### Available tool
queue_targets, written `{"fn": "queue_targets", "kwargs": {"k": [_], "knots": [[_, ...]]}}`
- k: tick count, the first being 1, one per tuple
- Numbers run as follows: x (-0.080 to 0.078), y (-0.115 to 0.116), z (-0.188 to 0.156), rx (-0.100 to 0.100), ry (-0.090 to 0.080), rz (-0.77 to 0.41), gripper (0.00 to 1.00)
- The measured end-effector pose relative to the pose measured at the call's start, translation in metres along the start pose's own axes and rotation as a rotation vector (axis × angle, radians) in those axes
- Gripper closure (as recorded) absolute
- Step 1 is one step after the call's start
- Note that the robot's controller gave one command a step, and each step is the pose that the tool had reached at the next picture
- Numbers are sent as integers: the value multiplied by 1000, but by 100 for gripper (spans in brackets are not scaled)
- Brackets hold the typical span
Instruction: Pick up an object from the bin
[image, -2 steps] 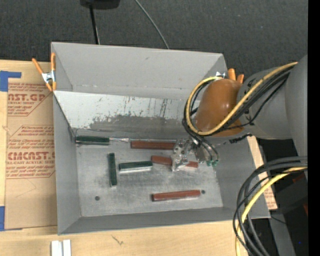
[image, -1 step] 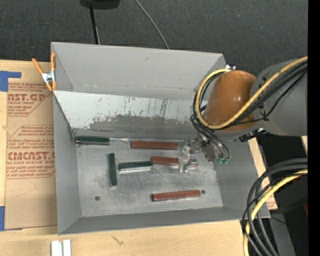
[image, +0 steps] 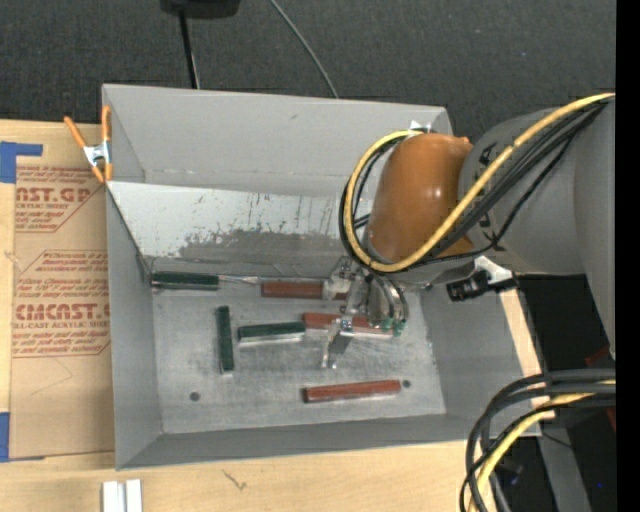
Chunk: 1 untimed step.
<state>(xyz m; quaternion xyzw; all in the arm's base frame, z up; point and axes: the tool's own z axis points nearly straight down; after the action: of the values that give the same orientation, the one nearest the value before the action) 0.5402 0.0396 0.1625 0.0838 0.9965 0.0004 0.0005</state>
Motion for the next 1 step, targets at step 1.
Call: {"fn": "queue_targets", "kwargs": {"k": [1], "knots": [[0, 0, 0, 0, 0, 0, 0]]}}
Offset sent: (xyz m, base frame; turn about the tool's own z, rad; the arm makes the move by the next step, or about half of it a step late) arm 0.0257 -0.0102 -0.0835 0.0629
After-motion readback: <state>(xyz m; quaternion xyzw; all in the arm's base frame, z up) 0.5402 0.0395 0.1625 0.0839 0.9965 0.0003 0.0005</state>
